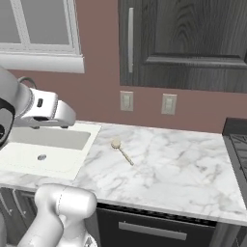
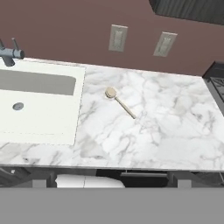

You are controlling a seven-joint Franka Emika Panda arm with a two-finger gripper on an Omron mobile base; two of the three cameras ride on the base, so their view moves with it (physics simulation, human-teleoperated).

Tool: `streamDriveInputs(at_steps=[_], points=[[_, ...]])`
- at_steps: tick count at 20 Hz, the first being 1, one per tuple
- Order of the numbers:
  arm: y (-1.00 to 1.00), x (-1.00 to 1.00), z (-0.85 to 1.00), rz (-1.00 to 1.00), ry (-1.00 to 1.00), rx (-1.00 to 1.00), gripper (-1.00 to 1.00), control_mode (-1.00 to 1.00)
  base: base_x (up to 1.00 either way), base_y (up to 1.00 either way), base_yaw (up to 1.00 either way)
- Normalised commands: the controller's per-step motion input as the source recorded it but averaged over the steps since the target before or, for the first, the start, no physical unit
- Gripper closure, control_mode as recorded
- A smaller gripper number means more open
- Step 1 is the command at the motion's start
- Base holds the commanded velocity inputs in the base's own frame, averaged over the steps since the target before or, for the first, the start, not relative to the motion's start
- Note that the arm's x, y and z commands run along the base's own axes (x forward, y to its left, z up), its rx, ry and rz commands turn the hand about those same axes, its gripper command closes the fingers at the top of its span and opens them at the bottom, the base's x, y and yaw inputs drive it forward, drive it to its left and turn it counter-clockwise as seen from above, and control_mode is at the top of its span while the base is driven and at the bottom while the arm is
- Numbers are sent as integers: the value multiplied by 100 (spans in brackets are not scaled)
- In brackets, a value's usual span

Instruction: Grab the spray bottle from the cabinet, then place it next to the cutting board for sanitizing. Then grab the dish brush from the countertop next to the sink and place it next to the cutting board.

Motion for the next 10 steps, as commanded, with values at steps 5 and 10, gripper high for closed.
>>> streamDriveInputs(at_steps=[5, 10], points=[[0, 0, 0, 0, 0, 0, -100, 100, 19, -21, 1], [0, 0, 0, 0, 0, 0, -100, 100, 33, -8, 0]])
